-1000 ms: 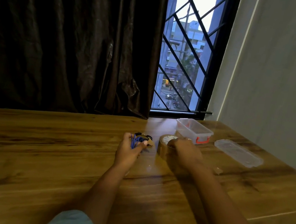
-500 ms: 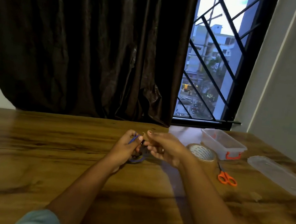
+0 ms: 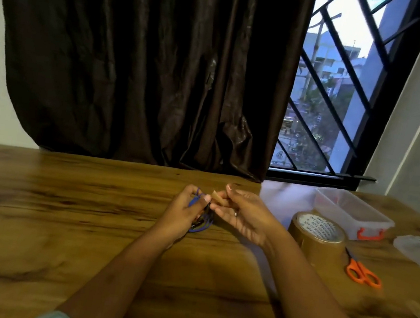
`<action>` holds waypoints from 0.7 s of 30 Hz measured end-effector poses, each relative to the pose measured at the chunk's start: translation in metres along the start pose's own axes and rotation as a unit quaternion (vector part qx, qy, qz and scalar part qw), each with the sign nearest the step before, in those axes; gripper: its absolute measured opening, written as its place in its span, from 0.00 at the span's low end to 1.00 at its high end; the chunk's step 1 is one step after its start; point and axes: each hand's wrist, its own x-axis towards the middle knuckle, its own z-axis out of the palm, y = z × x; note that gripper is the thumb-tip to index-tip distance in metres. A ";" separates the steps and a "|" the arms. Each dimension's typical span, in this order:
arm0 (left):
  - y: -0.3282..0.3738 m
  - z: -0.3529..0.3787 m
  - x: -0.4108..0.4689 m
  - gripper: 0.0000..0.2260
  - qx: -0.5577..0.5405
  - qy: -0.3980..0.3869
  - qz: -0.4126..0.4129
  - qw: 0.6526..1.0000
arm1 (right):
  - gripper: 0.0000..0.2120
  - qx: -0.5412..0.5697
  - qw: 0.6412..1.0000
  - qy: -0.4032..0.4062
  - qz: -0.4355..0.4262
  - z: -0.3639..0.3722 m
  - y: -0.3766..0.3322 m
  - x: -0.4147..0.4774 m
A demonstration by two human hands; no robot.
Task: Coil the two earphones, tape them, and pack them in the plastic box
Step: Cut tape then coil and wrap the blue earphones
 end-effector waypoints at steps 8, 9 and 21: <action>-0.002 -0.004 0.000 0.15 0.063 0.022 0.048 0.997 | 0.05 -0.028 0.998 -0.045 0.021 0.001 0.004 -0.006; -0.003 -0.005 0.000 0.14 0.073 0.027 0.053 0.996 | 0.05 -0.034 0.999 -0.038 0.013 0.000 0.004 -0.006; 0.011 -0.005 -0.001 0.08 -0.045 -0.036 -0.049 0.997 | 0.12 -0.043 0.983 0.095 -0.154 -0.015 0.003 -0.004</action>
